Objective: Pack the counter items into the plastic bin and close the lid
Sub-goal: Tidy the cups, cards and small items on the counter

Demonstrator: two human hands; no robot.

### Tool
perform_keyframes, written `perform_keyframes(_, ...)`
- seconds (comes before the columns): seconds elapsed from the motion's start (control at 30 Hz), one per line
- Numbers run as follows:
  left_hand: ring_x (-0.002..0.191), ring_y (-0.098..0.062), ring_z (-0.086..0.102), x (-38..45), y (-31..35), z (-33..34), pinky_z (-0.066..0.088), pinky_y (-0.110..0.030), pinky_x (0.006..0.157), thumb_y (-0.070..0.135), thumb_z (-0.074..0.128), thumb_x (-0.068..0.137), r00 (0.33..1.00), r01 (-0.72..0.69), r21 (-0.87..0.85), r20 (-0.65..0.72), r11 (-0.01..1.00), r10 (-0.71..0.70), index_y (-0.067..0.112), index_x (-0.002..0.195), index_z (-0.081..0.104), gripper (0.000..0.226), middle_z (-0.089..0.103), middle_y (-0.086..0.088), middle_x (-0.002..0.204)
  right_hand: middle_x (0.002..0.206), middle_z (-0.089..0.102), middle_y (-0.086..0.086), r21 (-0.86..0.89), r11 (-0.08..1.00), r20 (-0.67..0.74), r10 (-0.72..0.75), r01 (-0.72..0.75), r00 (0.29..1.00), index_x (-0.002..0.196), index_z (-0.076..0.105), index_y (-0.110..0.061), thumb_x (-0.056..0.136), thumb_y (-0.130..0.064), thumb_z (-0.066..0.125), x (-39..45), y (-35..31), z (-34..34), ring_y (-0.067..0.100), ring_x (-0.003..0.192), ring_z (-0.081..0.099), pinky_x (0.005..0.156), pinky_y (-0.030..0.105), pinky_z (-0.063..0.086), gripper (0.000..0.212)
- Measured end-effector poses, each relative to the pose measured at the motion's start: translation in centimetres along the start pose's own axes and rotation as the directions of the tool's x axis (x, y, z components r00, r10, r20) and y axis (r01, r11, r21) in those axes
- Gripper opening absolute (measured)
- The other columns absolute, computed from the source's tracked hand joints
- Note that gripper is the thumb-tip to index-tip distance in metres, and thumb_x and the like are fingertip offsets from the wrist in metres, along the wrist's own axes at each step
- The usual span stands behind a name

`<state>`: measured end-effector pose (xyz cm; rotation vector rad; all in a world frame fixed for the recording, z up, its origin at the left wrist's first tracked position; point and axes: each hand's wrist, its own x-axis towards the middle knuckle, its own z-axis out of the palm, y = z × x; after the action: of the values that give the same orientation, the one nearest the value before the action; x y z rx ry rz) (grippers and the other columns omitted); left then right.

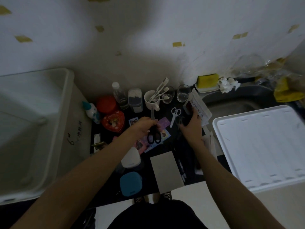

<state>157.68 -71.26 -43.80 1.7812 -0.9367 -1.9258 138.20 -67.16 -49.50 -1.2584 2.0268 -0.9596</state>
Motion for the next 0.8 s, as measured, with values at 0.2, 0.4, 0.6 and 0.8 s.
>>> perform_keyframes(0.2, 0.048, -0.017, 0.06, -0.4, -0.6, 1.6, 0.052, -0.027, 0.05, -0.003, 0.049, 0.093, 0.997, 0.03, -0.125, -0.066, 0.992, -0.039, -0.001, 0.074, 0.059, 0.021, 0.061, -0.013, 0.06, 0.109, 0.059, 0.008, 0.278, 0.96, -0.15, 0.014, 0.028, 0.989, 0.109, 0.056, -0.009, 0.079, -0.011, 0.073, -2.1, -3.6, -2.8, 0.009, 0.089, 0.059, 0.068, 0.0, 0.042, 0.035)
perform_keyframes(0.4, 0.045, -0.016, 0.064, -0.6, -0.6, 3.8, 0.052, -0.024, 0.044, 0.0, 0.047, 0.097, 0.999, 0.01, -0.331, -0.033, 0.943, -0.022, 0.0, 0.067, 0.063, 0.034, 0.065, -0.01, 0.054, 0.115, 0.067, 0.004, 0.691, 0.695, 0.102, 0.179, -0.199, 0.979, 0.115, 0.065, -0.009, 0.097, -0.008, 0.055, -4.3, -4.6, -2.4, 0.012, 0.1, 0.069, 0.084, 0.026, 0.058, 0.021)
perform_keyframes(0.6, 0.108, -0.031, 0.065, -0.6, -0.2, 4.4, 0.053, -0.032, 0.09, 0.027, 0.034, 0.106, 0.999, -0.024, -0.629, -0.049, 0.777, -0.009, 0.003, 0.134, 0.053, 0.042, 0.067, -0.018, 0.116, 0.105, 0.074, 0.004, 0.674, 0.726, 0.102, 0.093, -0.137, 0.99, 0.107, 0.07, -0.011, 0.091, -0.006, 0.064, -6.3, -3.8, 0.2, 0.018, 0.101, 0.07, 0.092, 0.04, 0.056, 0.018)
perform_keyframes(0.8, 0.092, -0.033, 0.063, 0.1, -1.1, 3.5, 0.051, -0.046, 0.086, 0.027, 0.045, 0.102, 0.991, -0.077, -0.603, -0.134, 0.794, -0.006, 0.005, 0.087, 0.057, 0.03, 0.065, -0.015, 0.097, 0.097, 0.074, -0.006, 0.467, 0.882, 0.177, -0.025, -0.061, 0.984, 0.097, 0.074, -0.026, 0.092, -0.021, 0.065, -6.1, -3.5, 1.1, 0.007, 0.091, 0.07, 0.085, 0.032, 0.058, 0.012)
